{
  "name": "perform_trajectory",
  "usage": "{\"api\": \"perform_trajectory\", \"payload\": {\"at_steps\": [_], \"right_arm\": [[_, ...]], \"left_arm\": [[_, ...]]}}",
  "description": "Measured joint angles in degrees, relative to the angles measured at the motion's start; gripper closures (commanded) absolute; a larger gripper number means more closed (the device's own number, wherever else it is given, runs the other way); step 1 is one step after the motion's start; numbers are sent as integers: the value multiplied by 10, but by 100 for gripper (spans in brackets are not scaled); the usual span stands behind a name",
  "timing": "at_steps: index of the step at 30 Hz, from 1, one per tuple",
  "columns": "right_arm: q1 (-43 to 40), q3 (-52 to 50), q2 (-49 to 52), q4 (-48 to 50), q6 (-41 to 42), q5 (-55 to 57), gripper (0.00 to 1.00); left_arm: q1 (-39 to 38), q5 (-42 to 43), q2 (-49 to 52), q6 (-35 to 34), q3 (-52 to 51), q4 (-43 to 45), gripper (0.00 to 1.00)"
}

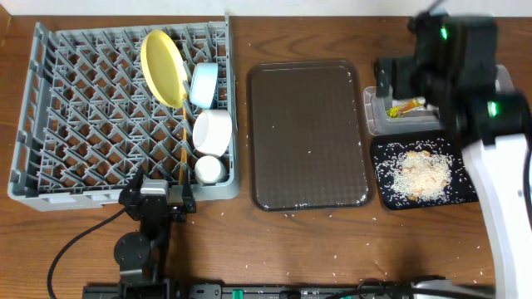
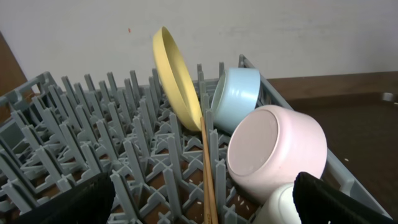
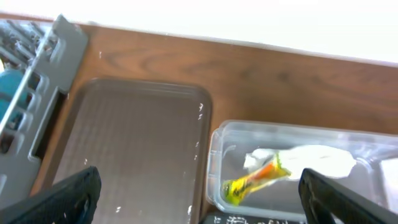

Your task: Sort waste into correct bins and load items into the dishwasher

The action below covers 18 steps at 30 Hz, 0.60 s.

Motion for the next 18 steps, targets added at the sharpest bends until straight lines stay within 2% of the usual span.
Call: {"api": "perform_trajectory", "payload": {"at_steps": [7,18], "right_arm": [[0,-245,-188,170,-2,6,1],[-1,-575,-451,410,-1,7,1]], "left_arm": [[0,0,0,0,0,0,8],[0,-2,0,0,1,-1,8]]}}
